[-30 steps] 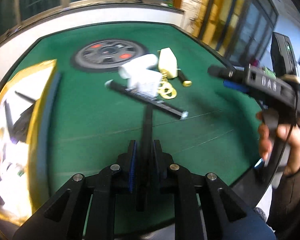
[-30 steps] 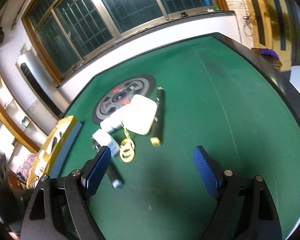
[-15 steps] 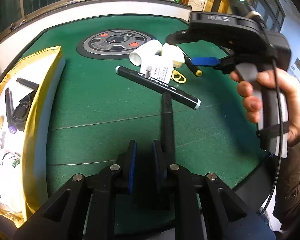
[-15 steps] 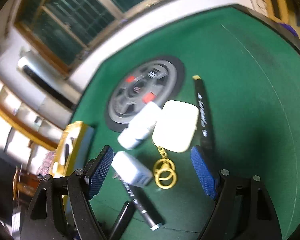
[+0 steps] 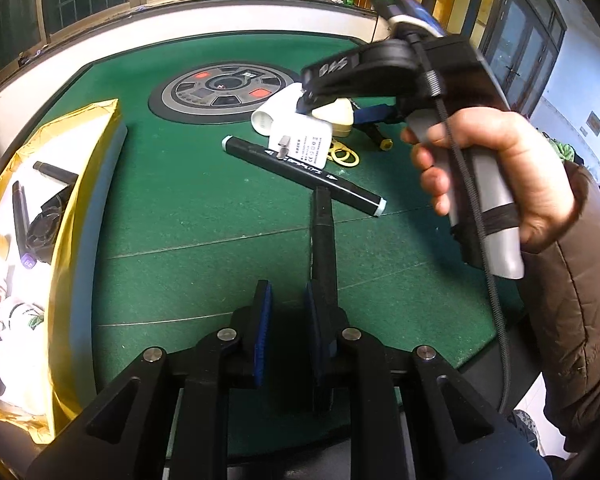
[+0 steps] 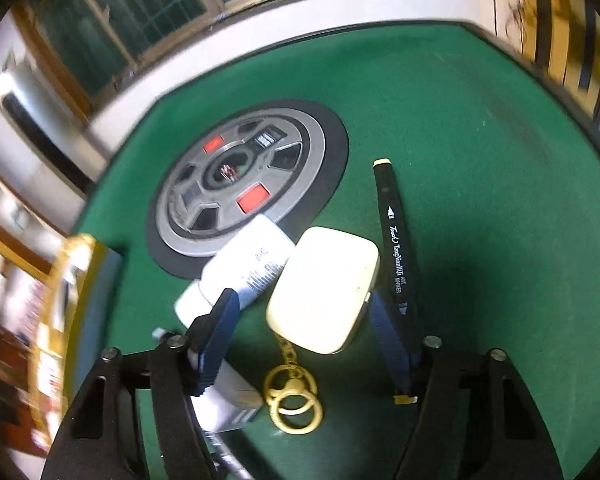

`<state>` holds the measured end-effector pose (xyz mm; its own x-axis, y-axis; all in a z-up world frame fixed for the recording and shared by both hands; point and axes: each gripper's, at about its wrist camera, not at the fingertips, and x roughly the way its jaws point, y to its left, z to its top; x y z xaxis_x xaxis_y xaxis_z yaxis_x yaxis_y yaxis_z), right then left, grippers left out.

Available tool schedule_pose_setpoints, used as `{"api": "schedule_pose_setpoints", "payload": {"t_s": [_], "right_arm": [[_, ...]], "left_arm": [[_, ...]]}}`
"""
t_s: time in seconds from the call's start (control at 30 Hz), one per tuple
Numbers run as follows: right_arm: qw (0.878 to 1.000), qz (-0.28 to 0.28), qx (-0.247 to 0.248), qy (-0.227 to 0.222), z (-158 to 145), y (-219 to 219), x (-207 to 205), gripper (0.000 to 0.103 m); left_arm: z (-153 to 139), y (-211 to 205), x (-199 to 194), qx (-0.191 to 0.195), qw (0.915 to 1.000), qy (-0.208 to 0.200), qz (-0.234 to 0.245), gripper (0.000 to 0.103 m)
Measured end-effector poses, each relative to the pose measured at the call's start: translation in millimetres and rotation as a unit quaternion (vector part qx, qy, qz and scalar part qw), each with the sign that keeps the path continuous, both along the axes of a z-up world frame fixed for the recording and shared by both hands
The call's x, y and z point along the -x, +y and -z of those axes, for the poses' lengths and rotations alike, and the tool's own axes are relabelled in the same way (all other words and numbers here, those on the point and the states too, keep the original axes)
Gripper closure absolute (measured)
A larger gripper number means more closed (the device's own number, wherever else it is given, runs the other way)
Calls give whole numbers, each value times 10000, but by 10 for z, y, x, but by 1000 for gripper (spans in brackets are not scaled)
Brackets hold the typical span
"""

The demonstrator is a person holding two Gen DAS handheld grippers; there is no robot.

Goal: Organize rigid objects
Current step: 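Grasp a black marker with the left gripper while the right gripper reaches toward the cream block, then close the right gripper on the cream block with the gold keyring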

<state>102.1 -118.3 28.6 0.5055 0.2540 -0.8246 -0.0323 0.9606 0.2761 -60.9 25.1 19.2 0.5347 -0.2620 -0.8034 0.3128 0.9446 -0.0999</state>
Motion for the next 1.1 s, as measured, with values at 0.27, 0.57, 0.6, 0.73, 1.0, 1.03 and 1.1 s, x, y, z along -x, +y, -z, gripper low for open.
{"api": "schedule_pose_setpoints", "payload": {"t_s": [0.27,0.57,0.6,0.73,1.0,1.03,1.1], "right_arm": [[9937,-361,1051,-113,25,142,-30,55],[9929,-585,994,-289,28,-1,421,55],[9925,-572,1032,-324,27,-3,461,55],[9920,-532,1058,-446,22,1,535,55],[9924,-509,985,-531,20,29,509,55],[9934,-500,875,-546,13,16,513,55],[9940,-503,666,-712,-53,-13,541,55]], "left_arm": [[-45,-97,23,-28,9999,-37,135,88],[69,-202,-52,-110,9993,164,324,77],[99,-214,-78,-132,9992,187,318,74],[111,-252,-110,-161,9995,73,265,73],[119,-255,-229,-367,9993,53,-26,91],[118,-244,-235,-347,9994,64,-35,91],[120,-236,-239,-344,9994,67,-50,91]]}}
